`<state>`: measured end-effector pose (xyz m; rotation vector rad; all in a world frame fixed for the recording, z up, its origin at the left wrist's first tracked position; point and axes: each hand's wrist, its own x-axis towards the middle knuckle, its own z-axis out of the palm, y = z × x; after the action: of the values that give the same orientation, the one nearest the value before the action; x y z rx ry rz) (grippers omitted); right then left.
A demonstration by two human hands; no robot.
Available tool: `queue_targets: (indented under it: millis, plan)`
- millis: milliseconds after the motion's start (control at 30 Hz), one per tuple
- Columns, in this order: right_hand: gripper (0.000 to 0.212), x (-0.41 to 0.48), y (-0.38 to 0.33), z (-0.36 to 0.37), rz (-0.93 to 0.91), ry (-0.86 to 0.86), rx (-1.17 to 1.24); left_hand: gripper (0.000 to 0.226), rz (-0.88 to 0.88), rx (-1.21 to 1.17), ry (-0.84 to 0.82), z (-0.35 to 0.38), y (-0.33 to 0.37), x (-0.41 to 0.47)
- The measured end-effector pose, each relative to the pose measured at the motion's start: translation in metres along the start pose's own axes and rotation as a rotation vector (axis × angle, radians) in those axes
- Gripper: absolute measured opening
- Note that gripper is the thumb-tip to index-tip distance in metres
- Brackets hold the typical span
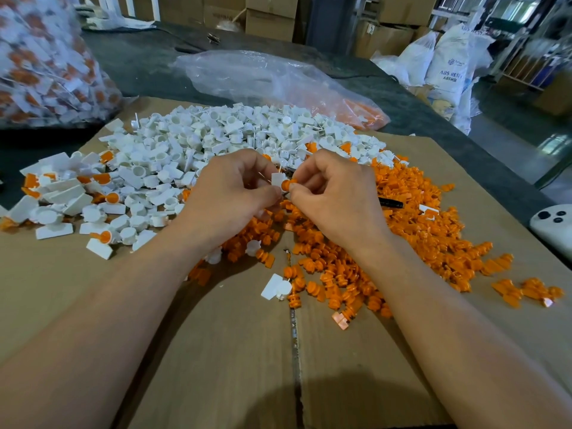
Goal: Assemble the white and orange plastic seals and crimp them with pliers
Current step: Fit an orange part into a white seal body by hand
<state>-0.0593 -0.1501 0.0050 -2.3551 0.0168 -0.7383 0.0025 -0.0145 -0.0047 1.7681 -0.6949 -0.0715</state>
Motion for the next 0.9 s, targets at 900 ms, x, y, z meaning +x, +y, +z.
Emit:
queue_targets:
  millis: [900]
  plan:
    - [0.018,-0.0025,-0.0062,0.0054,-0.026,0.074,-0.026,0.023,0.02,-0.006,0.08,0.0039,0.0036,-0.0064]
